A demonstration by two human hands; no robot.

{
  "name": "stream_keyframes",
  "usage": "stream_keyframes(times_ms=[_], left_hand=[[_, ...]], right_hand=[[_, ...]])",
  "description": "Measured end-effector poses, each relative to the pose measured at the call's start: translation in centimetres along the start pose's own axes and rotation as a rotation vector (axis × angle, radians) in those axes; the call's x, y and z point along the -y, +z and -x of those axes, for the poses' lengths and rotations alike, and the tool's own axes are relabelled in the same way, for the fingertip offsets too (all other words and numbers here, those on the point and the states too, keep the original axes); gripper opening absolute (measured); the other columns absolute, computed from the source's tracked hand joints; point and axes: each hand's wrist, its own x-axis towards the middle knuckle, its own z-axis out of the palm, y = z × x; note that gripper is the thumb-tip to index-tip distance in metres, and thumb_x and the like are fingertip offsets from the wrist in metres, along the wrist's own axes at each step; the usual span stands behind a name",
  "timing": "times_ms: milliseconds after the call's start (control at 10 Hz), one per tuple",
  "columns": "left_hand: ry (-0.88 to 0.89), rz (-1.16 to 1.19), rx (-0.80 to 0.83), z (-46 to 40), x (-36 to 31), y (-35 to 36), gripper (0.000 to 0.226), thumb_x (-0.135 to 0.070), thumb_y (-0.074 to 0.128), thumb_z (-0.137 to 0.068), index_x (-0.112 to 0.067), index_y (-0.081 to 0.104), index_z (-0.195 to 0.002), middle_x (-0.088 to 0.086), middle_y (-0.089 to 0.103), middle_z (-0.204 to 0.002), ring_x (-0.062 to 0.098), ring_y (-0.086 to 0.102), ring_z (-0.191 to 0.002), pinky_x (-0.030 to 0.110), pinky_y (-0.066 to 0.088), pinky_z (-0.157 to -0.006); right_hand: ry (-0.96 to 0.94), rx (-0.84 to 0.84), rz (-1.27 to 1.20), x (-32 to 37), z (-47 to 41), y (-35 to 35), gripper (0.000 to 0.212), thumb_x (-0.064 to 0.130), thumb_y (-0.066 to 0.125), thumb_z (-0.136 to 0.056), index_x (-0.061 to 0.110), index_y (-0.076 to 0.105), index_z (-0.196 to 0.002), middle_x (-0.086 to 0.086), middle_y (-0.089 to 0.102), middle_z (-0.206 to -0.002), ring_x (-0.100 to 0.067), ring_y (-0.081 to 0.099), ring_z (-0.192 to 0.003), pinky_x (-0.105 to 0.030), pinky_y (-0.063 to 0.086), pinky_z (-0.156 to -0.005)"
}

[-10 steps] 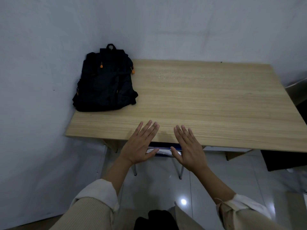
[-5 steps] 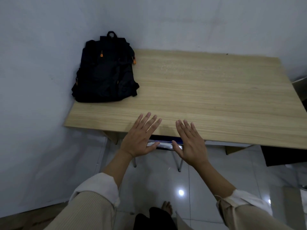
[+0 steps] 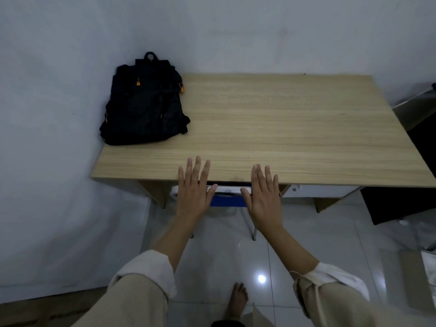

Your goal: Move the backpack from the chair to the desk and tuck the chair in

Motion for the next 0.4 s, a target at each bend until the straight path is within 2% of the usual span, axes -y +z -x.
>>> stream_keyframes(times_ms=[100,200,400], left_hand=[[0.039,-0.018,0.056,3.0,0.0,0.6,0.065,-0.051,0.021,-0.095,-0.013,0.014,-0.148,0.019,0.013,-0.156,0.031,0.001,-0.144,0.051,0.002,-0.115],[0.058,-0.039,0.097,6.0,-0.1,1.2,0.068,-0.046,0.029,-0.092,-0.015,0.008,-0.149,0.018,0.007,-0.157,0.031,-0.003,-0.144,0.048,-0.001,-0.115],[0.032,0.062,0.113,14.5,-0.1,-1.2,0.068,-0.045,0.025,-0.092,-0.021,-0.003,-0.149,0.01,-0.008,-0.158,0.023,-0.014,-0.144,0.042,-0.007,-0.115]], right_hand=[[0.013,0.023,-0.025,-0.1,2.6,-0.3,0.071,0.048,0.025,-0.098,0.007,0.003,-0.152,-0.009,0.003,-0.162,-0.026,-0.005,-0.149,-0.046,0.002,-0.121],[0.004,0.06,-0.014,-0.4,5.2,-0.3,0.071,0.046,0.027,-0.098,0.007,0.001,-0.152,-0.011,-0.003,-0.162,-0.027,-0.008,-0.149,-0.045,0.002,-0.121],[0.02,0.103,0.044,1.5,12.9,-0.5,0.072,0.056,0.005,-0.097,0.009,0.001,-0.152,-0.009,-0.004,-0.162,-0.026,-0.008,-0.149,-0.047,-0.001,-0.119]])
